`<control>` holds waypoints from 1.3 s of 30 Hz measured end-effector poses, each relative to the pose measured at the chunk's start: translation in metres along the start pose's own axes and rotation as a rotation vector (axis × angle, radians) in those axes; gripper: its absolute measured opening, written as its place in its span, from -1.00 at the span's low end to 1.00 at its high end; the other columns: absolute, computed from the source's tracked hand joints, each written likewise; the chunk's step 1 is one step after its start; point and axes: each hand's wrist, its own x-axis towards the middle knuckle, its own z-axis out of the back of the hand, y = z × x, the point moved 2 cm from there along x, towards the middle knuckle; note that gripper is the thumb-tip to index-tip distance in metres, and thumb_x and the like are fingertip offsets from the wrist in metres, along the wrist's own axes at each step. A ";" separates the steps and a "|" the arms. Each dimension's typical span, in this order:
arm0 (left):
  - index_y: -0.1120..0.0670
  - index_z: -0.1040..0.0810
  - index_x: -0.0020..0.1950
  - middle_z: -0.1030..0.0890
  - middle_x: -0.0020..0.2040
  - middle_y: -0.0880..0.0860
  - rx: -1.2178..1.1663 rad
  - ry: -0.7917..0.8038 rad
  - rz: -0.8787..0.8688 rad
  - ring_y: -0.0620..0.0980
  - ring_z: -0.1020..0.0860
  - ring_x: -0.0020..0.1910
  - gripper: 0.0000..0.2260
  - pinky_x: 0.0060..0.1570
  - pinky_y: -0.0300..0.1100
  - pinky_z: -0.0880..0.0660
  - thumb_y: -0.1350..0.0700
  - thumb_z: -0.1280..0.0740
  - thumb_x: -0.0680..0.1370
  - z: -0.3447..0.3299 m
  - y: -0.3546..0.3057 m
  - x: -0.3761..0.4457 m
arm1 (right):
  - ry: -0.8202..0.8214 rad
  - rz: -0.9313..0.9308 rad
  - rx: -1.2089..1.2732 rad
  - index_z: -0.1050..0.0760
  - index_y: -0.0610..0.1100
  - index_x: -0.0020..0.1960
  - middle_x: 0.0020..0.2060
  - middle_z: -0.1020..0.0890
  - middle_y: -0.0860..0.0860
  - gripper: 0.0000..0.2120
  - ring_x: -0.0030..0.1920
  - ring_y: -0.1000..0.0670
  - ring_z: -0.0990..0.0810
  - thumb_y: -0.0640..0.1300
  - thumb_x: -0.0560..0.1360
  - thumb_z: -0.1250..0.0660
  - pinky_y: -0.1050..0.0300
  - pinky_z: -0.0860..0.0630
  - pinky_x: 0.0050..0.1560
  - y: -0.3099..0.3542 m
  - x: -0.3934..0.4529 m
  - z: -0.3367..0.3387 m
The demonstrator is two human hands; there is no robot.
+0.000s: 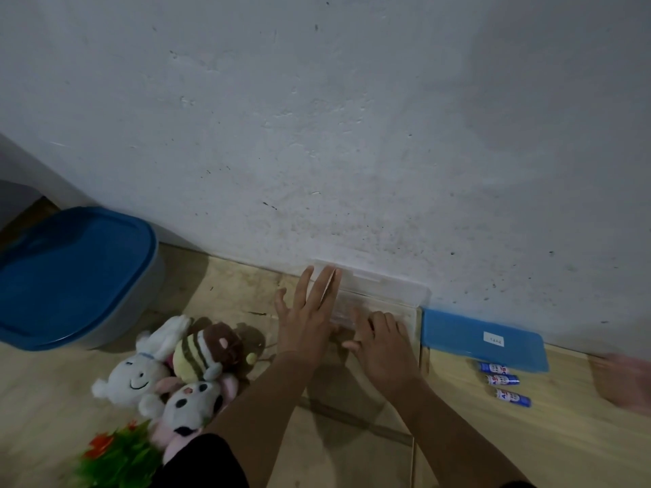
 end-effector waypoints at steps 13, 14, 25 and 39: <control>-0.08 0.63 0.33 0.64 0.31 -0.12 -0.066 0.005 -0.034 0.02 0.35 0.47 0.00 0.32 0.21 0.11 0.05 -0.30 0.50 0.004 0.000 -0.003 | -0.200 0.045 -0.129 -0.45 -0.06 0.25 -0.07 -0.59 -0.05 -0.49 -0.12 -0.05 -0.57 0.21 0.42 -0.30 0.04 -0.56 -0.09 0.001 -0.006 0.008; -0.07 0.62 0.33 0.63 0.31 -0.12 -0.067 0.005 -0.038 0.02 0.34 0.47 0.01 0.32 0.20 0.11 0.06 -0.31 0.49 0.005 0.001 -0.004 | -0.216 0.045 -0.152 -0.45 -0.07 0.25 -0.08 -0.59 -0.05 -0.48 -0.13 -0.04 -0.57 0.22 0.41 -0.30 0.04 -0.56 -0.10 0.001 -0.006 0.011; -0.11 0.52 0.39 0.25 0.54 -0.04 -0.152 0.018 -0.193 0.05 0.24 0.50 0.06 0.36 0.24 0.09 -0.30 -0.34 0.37 0.031 -0.022 -0.018 | -0.134 -0.279 -0.133 -0.03 0.20 0.47 0.00 -0.45 -0.14 -0.49 -0.08 -0.05 -0.45 0.24 0.53 0.04 0.08 -0.48 -0.17 -0.025 -0.049 0.066; -0.16 0.12 0.52 0.01 0.54 -0.10 -0.323 0.297 -0.621 -0.04 0.06 0.48 -0.01 0.36 0.17 -0.06 -0.45 -0.30 0.26 0.028 -0.167 -0.144 | -0.067 -0.558 -0.224 -0.11 0.17 0.47 -0.10 -0.45 -0.19 -0.50 -0.17 -0.12 -0.42 0.12 0.56 -0.14 0.04 -0.44 -0.29 -0.100 -0.254 0.098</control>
